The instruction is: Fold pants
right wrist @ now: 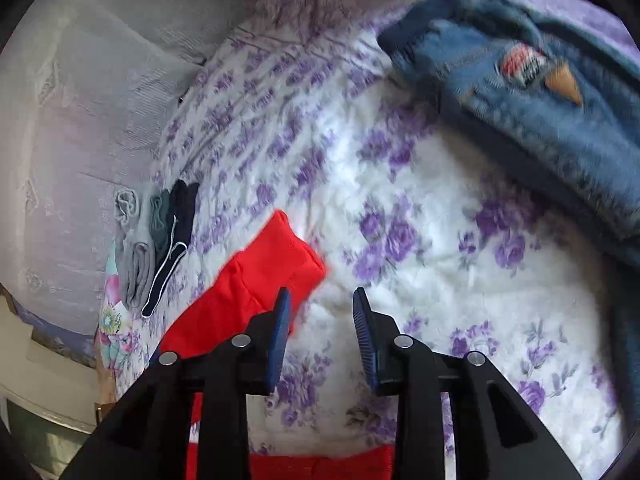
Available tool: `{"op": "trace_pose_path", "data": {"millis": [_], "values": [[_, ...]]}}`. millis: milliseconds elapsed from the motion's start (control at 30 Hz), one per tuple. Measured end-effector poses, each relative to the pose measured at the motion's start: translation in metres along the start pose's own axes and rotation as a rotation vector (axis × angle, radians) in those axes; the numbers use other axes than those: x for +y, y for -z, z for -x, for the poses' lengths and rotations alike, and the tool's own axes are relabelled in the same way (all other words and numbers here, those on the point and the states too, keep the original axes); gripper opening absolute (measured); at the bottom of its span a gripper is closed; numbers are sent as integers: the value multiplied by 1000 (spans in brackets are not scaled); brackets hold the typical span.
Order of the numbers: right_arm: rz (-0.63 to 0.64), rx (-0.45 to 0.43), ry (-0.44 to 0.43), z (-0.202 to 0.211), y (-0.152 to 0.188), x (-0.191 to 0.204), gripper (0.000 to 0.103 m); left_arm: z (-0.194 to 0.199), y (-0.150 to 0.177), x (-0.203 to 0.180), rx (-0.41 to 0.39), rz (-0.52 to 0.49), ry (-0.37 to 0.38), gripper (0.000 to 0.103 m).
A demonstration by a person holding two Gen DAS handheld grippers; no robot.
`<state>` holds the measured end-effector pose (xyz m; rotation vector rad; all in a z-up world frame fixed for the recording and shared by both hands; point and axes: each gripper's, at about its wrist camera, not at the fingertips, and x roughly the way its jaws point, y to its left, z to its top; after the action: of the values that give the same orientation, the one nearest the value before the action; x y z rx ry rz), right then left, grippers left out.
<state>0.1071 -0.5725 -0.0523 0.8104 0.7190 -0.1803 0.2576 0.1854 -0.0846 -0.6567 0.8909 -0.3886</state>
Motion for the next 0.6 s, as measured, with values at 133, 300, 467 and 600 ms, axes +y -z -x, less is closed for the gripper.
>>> {"op": "trace_pose_path", "data": {"millis": [133, 300, 467, 600], "values": [[191, 36, -42, -21, 9, 67, 34, 16, 3, -7, -81, 3, -62, 84], [324, 98, -79, -63, 21, 125, 55, 39, -1, -45, -110, -11, 63, 84], [252, 153, -16, -97, 17, 100, 60, -12, 2, -105, 30, -172, -6, 84], [54, 193, -75, -97, -2, 46, 3, -73, 2, -95, 110, -218, -199, 83]]}}
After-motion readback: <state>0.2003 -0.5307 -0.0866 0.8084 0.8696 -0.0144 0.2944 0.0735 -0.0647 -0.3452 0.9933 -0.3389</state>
